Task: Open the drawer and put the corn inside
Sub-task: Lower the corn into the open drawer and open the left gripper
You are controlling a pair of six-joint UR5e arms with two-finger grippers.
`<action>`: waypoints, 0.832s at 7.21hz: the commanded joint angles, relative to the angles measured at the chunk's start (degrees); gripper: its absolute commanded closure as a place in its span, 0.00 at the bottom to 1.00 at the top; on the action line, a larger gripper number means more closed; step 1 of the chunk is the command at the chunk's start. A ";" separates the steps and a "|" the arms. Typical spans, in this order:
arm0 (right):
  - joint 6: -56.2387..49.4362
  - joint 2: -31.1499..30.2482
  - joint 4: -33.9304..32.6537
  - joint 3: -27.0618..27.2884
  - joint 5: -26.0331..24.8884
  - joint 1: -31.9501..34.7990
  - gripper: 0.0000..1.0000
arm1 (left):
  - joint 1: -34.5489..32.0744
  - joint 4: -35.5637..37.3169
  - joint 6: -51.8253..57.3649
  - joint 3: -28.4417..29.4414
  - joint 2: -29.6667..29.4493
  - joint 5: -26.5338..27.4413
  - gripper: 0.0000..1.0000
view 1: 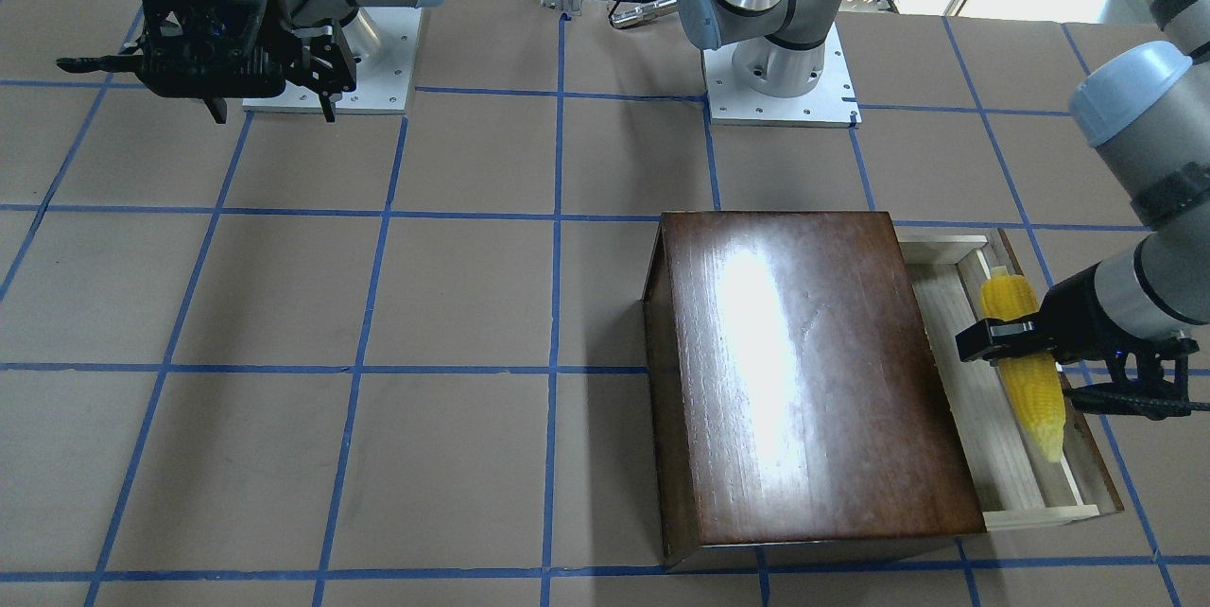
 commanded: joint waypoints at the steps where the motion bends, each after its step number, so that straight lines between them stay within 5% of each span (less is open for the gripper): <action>1: 0.00 0.04 0.00 0.00 0.00 0.00 0.00 | -0.01 -0.03 -0.20 0.16 0.01 0.07 0.00; 6: 0.00 0.04 0.00 0.00 0.00 0.00 0.00 | 0.08 -0.03 0.06 0.51 0.63 0.25 0.00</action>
